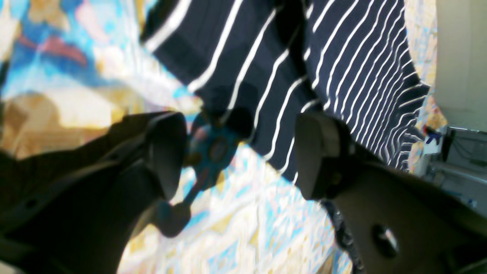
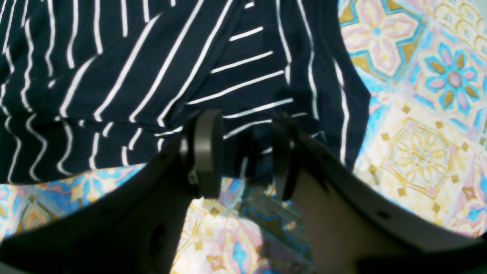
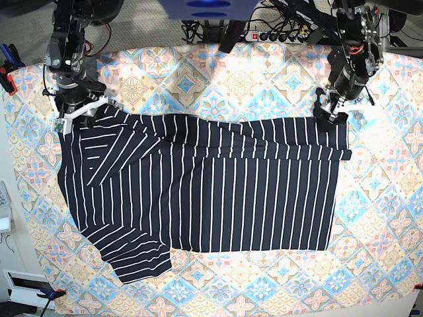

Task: Fold the T-shirt properly
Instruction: 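Lift the collar-side edge with both grippers and fold it over the body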

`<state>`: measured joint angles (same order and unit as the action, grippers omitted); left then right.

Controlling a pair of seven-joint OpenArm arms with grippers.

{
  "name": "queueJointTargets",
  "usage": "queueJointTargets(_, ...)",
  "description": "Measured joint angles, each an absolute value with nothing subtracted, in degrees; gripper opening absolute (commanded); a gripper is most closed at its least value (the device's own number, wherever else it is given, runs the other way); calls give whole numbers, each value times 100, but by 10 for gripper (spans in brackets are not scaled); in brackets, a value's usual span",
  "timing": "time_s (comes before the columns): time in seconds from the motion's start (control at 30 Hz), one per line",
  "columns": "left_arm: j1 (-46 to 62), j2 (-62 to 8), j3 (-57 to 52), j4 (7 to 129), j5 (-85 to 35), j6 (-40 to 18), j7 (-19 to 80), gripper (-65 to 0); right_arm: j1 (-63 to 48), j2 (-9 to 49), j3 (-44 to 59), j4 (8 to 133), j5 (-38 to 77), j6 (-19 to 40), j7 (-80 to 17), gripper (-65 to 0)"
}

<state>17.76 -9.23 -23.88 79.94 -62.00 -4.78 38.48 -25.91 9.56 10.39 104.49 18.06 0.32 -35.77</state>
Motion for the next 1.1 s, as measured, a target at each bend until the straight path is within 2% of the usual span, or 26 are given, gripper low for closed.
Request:
queueJointTargets(0.2,1258,-941,-2399,7264,-6333,-620,3760,-216,-2604,937,1041,10422,1820,19,-3579,-440)
queueJointTargets(0.27,1179,-952,-2392,7181,-6318,-628,3750,-247,-2604,919,1055,10398,1831,12,-3586,-439)
queueJointTargets(0.33,1122,-954,-2392,7122,-6313,-617,3739,-314,-2670,856,1085,10398,1990,14,-3557,-416)
queueJointTargets(0.5,1116,-950,-2381,7065,-6239,-537,3789,-550,-2727,609,1573,10178,2910,14,-3594,-250)
queueJointTargets(0.57,1127,-937,-2373,7046,-6239,-530,3793,-589,-2676,637,1734,9911,3205,-19,-3695,-220)
queueJointTargets(0.8,1144,-934,-2370,7046,-6239,-519,3811,-596,-2613,624,2053,9325,3500,-25,-3688,-225)
queueJointTargets(1.1,1146,-934,-2370,7046,-6237,-530,3826,-597,-1796,613,2075,8418,3498,16,-3592,-225)
